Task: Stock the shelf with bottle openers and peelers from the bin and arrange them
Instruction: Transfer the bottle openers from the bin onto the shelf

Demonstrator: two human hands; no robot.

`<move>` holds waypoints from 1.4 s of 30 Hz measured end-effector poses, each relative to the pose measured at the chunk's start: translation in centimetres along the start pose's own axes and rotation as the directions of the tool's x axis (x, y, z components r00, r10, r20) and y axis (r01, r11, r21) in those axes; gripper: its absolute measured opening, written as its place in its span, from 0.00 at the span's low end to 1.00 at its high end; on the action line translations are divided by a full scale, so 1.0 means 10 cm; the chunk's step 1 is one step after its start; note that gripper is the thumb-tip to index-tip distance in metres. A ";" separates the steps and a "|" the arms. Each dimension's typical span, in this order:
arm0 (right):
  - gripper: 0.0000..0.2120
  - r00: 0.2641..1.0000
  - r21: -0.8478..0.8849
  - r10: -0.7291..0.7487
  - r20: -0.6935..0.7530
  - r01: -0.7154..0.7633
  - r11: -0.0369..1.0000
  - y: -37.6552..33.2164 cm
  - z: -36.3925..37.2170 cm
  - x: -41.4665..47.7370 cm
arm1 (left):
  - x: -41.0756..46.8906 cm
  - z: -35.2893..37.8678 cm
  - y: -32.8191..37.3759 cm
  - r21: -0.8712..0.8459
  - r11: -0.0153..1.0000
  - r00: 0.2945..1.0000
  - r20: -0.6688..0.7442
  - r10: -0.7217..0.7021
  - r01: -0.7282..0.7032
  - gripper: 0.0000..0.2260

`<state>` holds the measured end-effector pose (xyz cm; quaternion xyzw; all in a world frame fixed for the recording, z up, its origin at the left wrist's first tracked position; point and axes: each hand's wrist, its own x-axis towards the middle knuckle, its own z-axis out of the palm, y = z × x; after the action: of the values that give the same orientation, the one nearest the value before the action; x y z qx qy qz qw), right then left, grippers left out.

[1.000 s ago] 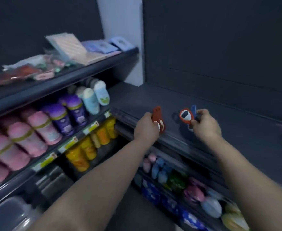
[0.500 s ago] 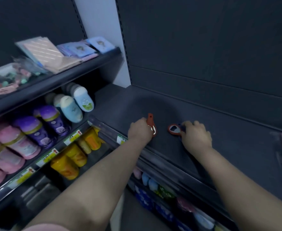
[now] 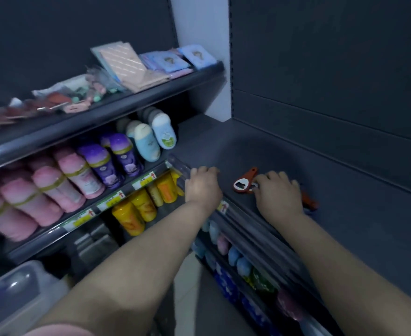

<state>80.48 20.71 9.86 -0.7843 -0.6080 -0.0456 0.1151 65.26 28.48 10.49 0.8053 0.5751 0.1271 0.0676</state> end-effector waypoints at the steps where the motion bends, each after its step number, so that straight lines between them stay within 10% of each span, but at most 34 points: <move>1: 0.12 0.999 0.008 -0.037 -0.012 0.037 0.999 -0.09 0.01 -0.01 | -0.06 -0.04 -0.10 0.022 1.000 1.000 -0.009 -0.001 0.001 0.16; 20: 0.13 0.657 0.303 -0.737 0.159 0.678 0.670 -3.05 0.49 -1.05 | -2.56 -0.60 -3.04 0.006 0.816 0.815 -0.046 -0.577 0.578 0.14; 30: 0.15 0.593 0.321 -0.750 0.293 0.678 0.661 -4.40 0.74 -1.71 | -3.59 -0.78 -4.50 0.060 0.671 0.659 0.139 -0.739 0.739 0.11; 36: 0.06 0.478 0.298 -0.687 0.547 0.655 0.694 -4.75 1.15 -1.93 | -3.83 -0.66 -4.86 0.100 0.682 0.619 0.341 -0.707 0.724 0.26; 42: 0.11 0.413 0.275 -0.612 0.675 0.628 0.728 -4.96 1.46 -2.10 | -4.02 -0.58 -5.05 -0.028 0.578 0.553 0.329 -0.765 0.816 0.16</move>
<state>26.25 15.97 -2.48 -0.4541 -0.8454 0.2241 -0.1698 5.43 6.96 -1.89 0.4587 0.8464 0.0181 0.2698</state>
